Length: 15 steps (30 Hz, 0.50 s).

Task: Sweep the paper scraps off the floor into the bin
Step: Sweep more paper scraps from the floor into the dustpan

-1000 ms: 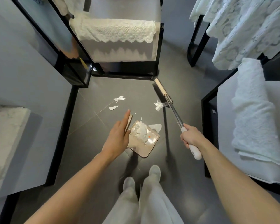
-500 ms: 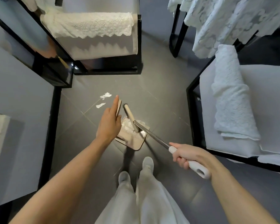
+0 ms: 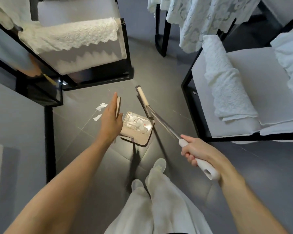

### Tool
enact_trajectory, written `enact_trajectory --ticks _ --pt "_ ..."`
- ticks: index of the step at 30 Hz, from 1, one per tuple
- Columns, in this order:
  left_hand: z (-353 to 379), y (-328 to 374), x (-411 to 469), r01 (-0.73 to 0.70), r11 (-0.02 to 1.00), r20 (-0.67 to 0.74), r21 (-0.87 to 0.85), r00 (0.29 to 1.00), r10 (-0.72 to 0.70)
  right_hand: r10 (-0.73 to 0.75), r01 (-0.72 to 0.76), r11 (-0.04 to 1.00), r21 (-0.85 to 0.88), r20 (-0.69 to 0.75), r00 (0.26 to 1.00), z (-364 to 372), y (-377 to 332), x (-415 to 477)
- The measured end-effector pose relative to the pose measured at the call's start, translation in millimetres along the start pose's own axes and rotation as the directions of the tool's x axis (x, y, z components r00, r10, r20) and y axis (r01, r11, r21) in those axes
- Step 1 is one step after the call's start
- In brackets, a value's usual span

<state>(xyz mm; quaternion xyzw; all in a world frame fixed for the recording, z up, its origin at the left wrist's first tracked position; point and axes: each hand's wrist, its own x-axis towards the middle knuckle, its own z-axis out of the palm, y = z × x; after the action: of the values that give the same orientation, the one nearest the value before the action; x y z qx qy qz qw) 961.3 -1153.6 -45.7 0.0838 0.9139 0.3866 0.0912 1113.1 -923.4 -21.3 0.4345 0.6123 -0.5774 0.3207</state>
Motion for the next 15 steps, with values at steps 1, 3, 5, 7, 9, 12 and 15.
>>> enact_trajectory --ticks 1,3,5,7,9,12,15 --pt "0 5 7 -0.017 1.0 0.013 0.008 1.0 0.017 -0.011 0.011 1.0 0.013 -0.033 0.999 1 -2 3" --pt "3 15 25 -0.055 0.998 0.042 0.029 0.998 0.054 -0.029 0.03 0.999 0.013 -0.103 0.994 4 -8 11" --pt "8 25 46 -0.083 0.996 0.078 0.037 0.994 0.08 -0.044 0.043 0.999 -0.008 -0.181 0.982 5 -16 24" --pt "16 36 66 -0.114 0.993 0.116 0.044 0.987 0.108 -0.049 0.042 0.998 -0.036 -0.247 0.968 5 -26 40" --pt "23 47 86 -0.141 0.989 0.145 0.053 0.981 0.132 -0.054 0.041 0.998 -0.051 -0.295 0.954 2 -38 53" --pt "29 60 115 -0.178 0.98 0.186 0.094 0.97 0.158 -0.062 0.03 0.995 -0.097 -0.345 0.937 -5 -54 70" --pt "36 68 146 -0.229 0.966 0.257 0.116 0.947 0.194 -0.052 -0.002 0.991 -0.135 -0.395 0.917 -15 -68 85"
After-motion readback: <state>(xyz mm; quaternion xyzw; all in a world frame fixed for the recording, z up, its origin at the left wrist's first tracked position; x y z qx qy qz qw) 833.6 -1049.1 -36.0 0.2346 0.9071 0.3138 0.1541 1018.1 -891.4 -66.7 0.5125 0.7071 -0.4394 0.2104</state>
